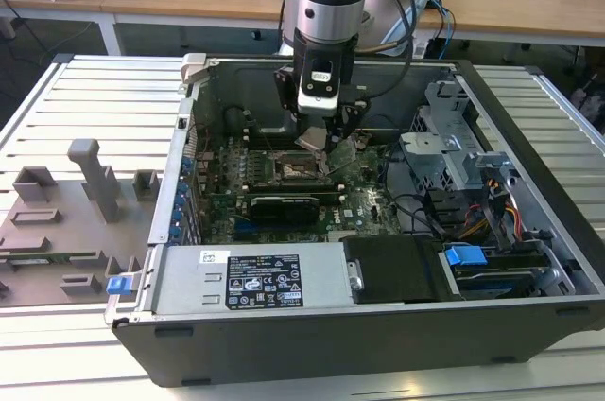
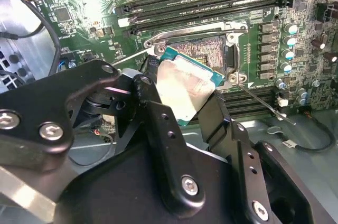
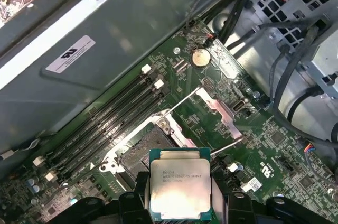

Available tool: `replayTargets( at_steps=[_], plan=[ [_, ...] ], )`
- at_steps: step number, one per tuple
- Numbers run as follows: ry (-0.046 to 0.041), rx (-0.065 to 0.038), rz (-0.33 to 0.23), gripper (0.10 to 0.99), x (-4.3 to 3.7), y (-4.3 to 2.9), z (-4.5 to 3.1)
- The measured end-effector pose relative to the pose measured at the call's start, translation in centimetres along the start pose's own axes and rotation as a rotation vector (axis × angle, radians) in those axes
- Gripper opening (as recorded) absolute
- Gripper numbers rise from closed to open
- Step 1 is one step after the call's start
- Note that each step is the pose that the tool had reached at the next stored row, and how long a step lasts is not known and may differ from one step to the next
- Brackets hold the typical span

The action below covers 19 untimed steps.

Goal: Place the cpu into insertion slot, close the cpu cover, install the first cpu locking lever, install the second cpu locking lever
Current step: 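Place the cpu into insertion slot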

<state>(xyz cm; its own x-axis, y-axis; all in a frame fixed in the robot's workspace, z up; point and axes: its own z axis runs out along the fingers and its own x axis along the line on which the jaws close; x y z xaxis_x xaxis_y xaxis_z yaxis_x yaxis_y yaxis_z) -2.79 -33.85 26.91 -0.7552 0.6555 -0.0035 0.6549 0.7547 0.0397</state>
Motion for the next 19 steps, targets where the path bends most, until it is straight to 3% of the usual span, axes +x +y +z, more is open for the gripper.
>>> replayTargets(
  at_steps=[14, 19],
  plan=[
    [-0.0091, 0.005, 0.135, 0.545, 0.00, 0.00, 0.07],
    [-0.0111, 0.006, 0.160, 0.545, 0.00, 0.00, 0.08]
  ],
)
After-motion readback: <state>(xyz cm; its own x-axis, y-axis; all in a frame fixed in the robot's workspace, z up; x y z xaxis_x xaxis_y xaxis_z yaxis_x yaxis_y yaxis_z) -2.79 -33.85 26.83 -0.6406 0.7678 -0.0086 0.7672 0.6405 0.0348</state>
